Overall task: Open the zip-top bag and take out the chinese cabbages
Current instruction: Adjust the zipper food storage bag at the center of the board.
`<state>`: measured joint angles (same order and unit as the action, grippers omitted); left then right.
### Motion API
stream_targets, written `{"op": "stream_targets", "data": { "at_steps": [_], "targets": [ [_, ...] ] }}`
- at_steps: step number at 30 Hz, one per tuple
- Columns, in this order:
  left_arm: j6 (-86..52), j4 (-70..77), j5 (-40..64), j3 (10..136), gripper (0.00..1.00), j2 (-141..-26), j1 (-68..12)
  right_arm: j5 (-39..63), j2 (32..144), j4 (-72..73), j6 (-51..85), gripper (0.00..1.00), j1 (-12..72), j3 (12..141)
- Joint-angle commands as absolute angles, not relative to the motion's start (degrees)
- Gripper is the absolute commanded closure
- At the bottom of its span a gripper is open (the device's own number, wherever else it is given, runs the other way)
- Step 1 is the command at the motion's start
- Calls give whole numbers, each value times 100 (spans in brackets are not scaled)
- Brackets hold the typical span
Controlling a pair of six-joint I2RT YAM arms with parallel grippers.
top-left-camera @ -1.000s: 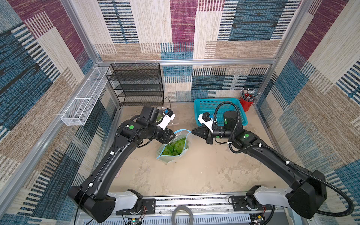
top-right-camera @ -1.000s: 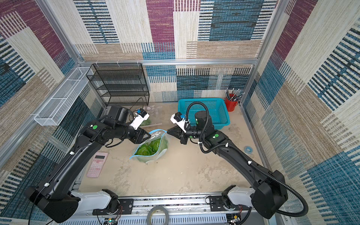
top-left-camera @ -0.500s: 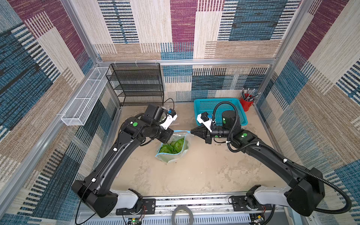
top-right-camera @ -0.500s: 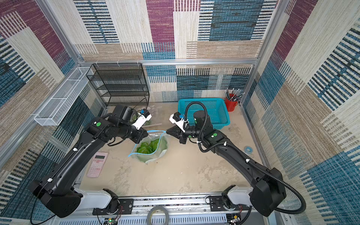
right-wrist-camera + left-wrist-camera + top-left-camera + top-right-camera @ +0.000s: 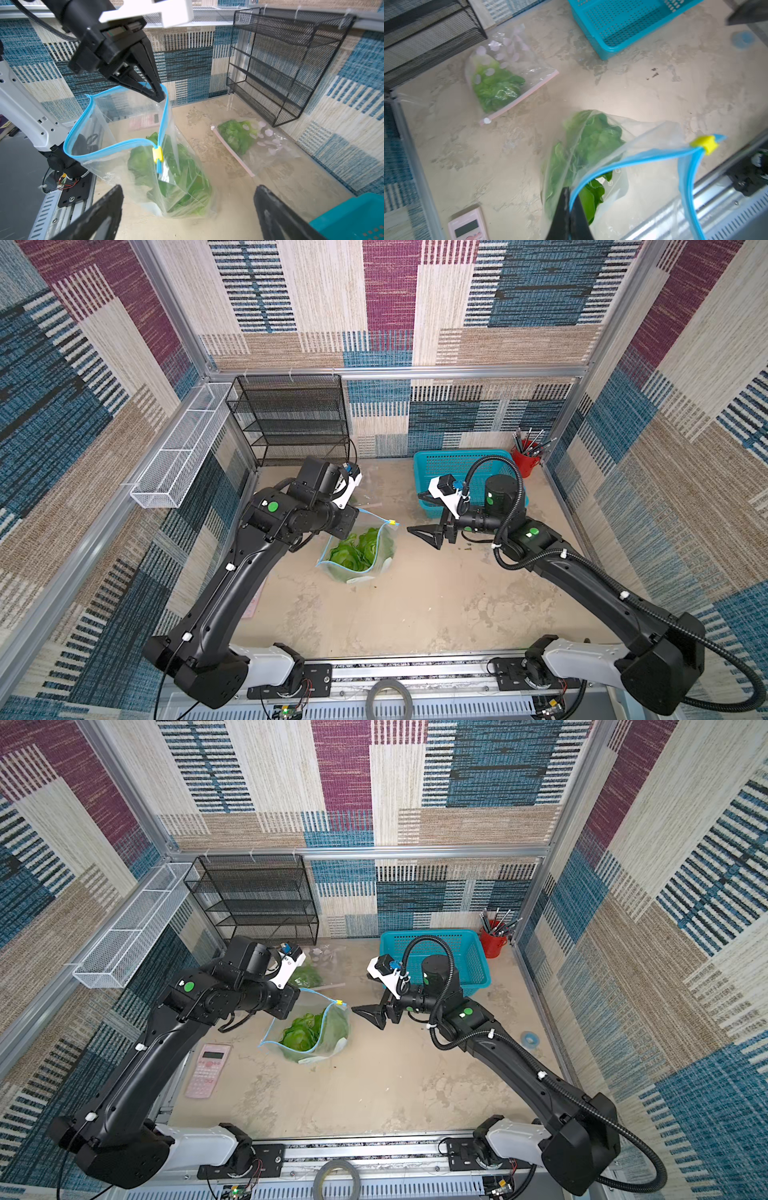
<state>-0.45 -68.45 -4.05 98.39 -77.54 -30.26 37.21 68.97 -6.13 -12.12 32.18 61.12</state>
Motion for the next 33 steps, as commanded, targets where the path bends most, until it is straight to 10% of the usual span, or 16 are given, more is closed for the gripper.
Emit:
{"op": "stream_targets", "data": {
  "at_steps": [1, 17, 33],
  "targets": [
    [-363, -7215, -1131, 10134, 100, -7885, -3012, 3459, 6690, -413, -1255, 1, 3226, 5960],
    [-1222, -7481, -2957, 10957, 100, -8379, -2968, 3173, 6275, -540, -1468, 1, 3221, 5730],
    [-2678, -6552, -727, 10035, 100, -8902, -3158, 3190, 6096, -563, -1315, 1, 3217, 5459]
  ]
}}
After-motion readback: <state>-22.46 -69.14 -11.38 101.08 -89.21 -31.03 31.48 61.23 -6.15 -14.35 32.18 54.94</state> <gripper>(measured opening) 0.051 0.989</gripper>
